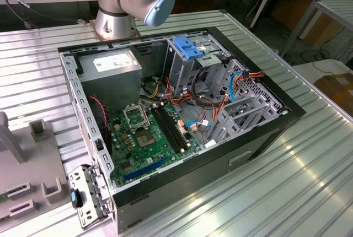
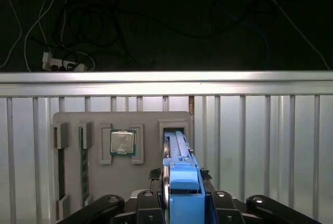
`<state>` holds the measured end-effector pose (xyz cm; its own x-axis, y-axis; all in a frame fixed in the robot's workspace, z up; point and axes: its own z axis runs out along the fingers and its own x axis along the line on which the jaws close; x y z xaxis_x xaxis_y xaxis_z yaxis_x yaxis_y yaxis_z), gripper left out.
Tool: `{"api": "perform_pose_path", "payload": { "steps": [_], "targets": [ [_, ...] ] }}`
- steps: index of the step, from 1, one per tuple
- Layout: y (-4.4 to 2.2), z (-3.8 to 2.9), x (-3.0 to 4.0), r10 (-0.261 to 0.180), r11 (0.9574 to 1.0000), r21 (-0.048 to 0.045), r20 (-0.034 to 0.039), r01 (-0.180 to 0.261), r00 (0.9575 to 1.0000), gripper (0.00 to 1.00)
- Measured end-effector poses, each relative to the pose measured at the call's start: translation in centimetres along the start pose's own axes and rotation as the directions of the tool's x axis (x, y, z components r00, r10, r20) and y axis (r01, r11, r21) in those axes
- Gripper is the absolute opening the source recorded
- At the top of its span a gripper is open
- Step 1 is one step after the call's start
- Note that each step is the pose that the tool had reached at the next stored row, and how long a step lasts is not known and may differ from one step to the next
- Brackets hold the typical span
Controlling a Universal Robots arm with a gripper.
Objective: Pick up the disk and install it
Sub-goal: 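Pick up the disk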
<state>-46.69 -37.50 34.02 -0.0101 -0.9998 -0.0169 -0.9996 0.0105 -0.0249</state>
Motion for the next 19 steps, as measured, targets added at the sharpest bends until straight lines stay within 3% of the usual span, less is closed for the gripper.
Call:
{"api": "perform_pose_path", "payload": {
  "steps": [3, 11, 19],
  "targets": [
    [-0.02, -0.65, -0.01, 0.000, 1.0000, -0.0001, 0.0000, 0.000, 1.0000, 0.37],
    [-0.03, -0.72, -0.01, 0.000, 1.0000, 0.0001, 0.0001, 0.000, 1.0000, 0.37],
    [-0.06, -1.87, -0.03, 0.000, 1.0000, -0.0001, 0.0000, 0.000, 1.0000, 0.37]
  ]
}}
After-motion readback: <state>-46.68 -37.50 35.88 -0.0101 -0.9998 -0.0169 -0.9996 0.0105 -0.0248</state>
